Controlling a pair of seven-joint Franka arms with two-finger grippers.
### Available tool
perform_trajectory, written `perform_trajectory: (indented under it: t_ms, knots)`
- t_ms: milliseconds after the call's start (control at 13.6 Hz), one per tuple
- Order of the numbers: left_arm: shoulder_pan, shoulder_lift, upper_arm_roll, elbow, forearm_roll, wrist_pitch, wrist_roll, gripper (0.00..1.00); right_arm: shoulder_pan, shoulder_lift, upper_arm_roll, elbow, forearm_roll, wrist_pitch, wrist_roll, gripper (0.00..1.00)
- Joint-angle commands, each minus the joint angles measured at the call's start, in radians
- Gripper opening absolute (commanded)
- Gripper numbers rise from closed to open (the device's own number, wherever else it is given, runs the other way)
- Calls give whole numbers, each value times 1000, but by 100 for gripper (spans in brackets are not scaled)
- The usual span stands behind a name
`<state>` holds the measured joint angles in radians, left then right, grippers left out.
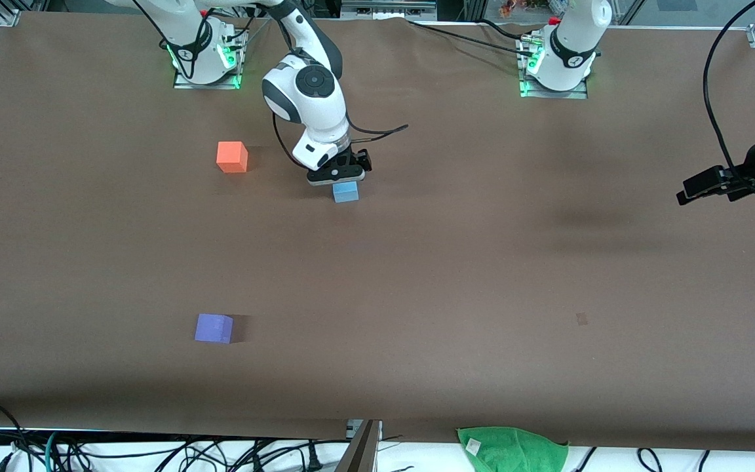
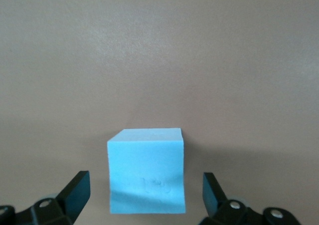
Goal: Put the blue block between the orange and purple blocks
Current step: 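Lower the right gripper onto the light-blue cube and grasp it, then carry the cube with the right gripper toward the orange and purple cubes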
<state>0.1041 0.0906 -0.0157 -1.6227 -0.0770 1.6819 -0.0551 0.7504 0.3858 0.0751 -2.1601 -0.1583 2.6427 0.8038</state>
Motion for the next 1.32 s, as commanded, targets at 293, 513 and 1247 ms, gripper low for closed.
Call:
perform_trajectory:
  t_ms: [293, 513, 1247]
  knots:
    - [-17, -17, 13, 27, -20, -4, -19, 100, 4, 42, -3, -14, -52, 83, 8, 100]
    - [-17, -17, 11, 18, -18, -16, -23, 100, 4, 54, -5, -10, -53, 97, 6, 100]
    - [-29, -14, 10, 20, -15, -4, -101, 100, -8, 45, -35, 26, -61, 103, -6, 37]
